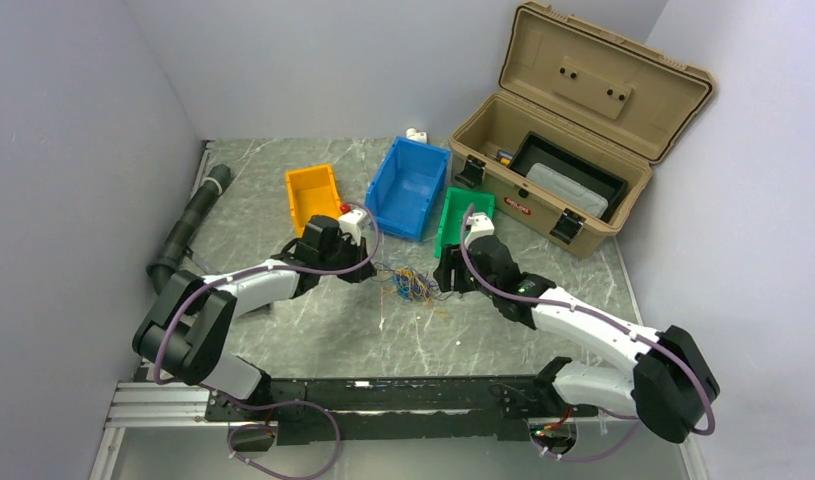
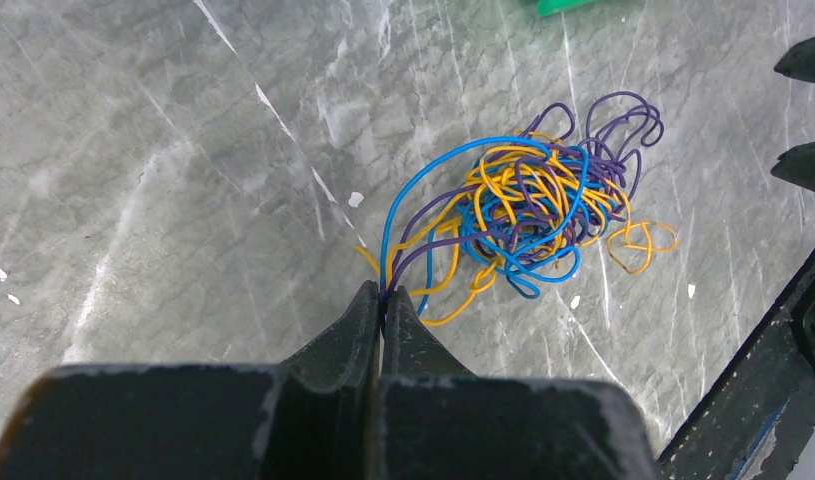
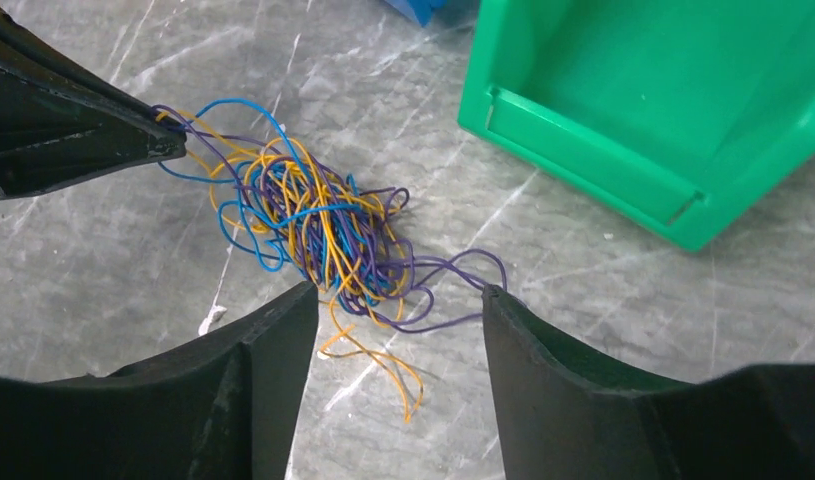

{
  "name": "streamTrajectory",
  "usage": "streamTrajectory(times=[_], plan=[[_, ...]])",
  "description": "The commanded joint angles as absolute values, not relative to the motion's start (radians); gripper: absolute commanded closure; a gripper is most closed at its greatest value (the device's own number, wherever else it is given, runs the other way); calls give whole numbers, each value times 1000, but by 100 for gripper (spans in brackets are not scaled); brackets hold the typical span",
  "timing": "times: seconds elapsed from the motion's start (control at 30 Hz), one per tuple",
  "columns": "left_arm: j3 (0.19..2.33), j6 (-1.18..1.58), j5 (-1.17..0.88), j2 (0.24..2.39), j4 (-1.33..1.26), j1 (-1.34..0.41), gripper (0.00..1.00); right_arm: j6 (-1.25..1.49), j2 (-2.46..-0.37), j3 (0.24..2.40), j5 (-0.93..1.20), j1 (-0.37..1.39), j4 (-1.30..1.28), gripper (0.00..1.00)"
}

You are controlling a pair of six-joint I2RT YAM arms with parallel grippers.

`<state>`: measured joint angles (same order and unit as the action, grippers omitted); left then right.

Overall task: Untangle the cables
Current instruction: Untie the cable.

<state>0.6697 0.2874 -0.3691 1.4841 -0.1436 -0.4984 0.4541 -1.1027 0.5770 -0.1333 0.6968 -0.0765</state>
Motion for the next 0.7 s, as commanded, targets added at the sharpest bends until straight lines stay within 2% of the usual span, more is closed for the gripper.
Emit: streamTrajectory(times=[0.0, 0.43, 0.67], plan=[[707, 261, -381, 1478, -146, -505, 100, 383, -1176, 638, -73, 694, -6, 34], [698, 270, -399, 1473, -165, -506, 100, 383, -1478, 726, 87, 693, 77, 34], [704, 267, -390, 1475, -151, -507, 100, 406, -1533, 720, 165, 695, 129, 37]])
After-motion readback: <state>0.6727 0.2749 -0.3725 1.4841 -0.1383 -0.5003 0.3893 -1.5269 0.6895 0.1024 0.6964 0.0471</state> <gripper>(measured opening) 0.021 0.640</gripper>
